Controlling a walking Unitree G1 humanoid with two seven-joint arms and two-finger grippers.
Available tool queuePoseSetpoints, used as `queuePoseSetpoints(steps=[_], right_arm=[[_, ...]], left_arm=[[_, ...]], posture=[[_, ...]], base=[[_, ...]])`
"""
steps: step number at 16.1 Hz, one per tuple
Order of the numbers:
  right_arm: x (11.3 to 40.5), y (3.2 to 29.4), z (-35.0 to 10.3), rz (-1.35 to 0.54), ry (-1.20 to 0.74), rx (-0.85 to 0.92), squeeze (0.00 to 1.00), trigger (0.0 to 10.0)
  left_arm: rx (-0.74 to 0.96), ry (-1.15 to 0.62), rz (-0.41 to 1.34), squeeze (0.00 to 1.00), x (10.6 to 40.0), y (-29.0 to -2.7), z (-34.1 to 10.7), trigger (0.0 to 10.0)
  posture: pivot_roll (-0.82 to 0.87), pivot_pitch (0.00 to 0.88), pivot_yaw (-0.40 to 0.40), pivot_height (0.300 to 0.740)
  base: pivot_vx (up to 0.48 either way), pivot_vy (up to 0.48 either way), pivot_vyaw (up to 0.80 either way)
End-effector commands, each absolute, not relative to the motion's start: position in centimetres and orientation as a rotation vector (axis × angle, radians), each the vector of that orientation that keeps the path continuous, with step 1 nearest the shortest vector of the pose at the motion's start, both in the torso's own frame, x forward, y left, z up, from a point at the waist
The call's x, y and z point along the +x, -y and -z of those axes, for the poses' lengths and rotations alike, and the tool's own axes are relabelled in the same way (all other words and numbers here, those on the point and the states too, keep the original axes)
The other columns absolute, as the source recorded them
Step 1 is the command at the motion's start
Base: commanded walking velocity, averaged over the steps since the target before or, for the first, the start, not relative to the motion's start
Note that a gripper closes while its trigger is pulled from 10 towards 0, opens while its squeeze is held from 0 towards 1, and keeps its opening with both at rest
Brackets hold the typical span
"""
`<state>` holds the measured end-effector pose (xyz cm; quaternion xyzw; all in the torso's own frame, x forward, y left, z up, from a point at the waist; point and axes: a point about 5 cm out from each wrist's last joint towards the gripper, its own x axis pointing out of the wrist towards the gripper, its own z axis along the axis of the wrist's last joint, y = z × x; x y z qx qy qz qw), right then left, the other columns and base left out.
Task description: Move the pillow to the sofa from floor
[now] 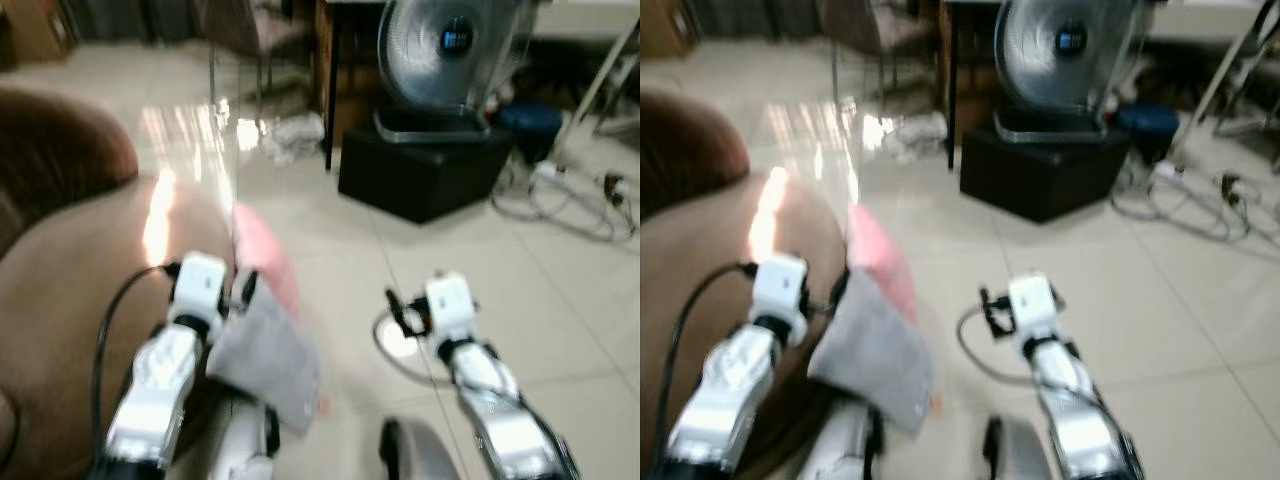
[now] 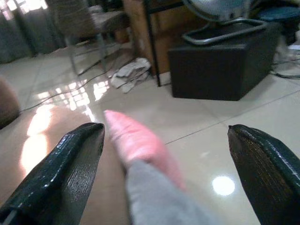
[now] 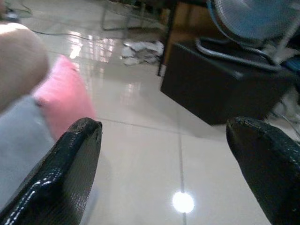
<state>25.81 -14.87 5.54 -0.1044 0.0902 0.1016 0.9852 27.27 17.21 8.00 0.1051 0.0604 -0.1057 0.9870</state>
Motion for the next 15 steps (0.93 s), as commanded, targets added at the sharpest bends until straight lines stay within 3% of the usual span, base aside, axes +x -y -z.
queuePoseSetpoints(steps=[1,5,7,8,13,15], right_arm=[[25.6,15.7,-5.2,-0.181,-0.201,-0.211,0.0,10.0],[25.5,15.5,-5.0,-0.2,-0.214,-0.209,0.0,10.0],[25.2,15.2,-4.5,-0.246,-0.256,-0.195,0.0,10.0],[25.1,15.1,-4.2,-0.262,-0.273,-0.206,0.0,10.0],[24.7,14.6,-4.4,-0.31,-0.267,-0.243,0.0,10.0],[24.3,14.3,-4.3,-0.313,-0.276,-0.231,0.0,10.0]], left_arm=[[0.207,-0.114,0.245,0.0,27.3,-16.3,-8.1,10.0],[0.224,-0.165,0.312,0.0,27.2,-15.7,-7.0,10.0],[0.205,-0.289,0.315,0.0,27.5,-15.9,-5.1,10.0],[0.182,-0.375,0.342,1.0,27.9,-15.9,-4.1,10.0],[0.172,-0.402,0.256,1.0,30.9,-15.8,-3.9,10.0],[0.165,-0.371,0.222,1.0,32.0,-16.0,-4.6,10.0]], posture=[[0.04,0.0,-0.004,0.595],[0.04,0.004,0.003,0.595],[0.03,0.007,0.006,0.595],[0.03,0.013,0.01,0.595],[0.02,0.044,0.018,0.595],[0.03,0.061,0.013,0.575]], base=[[0.0,0.0,0.0],[0.0,0.0,0.0],[0.0,0.0,0.0],[0.0,0.0,0.0],[0.0,0.0,0.0],[0.0,0.0,0.0]])
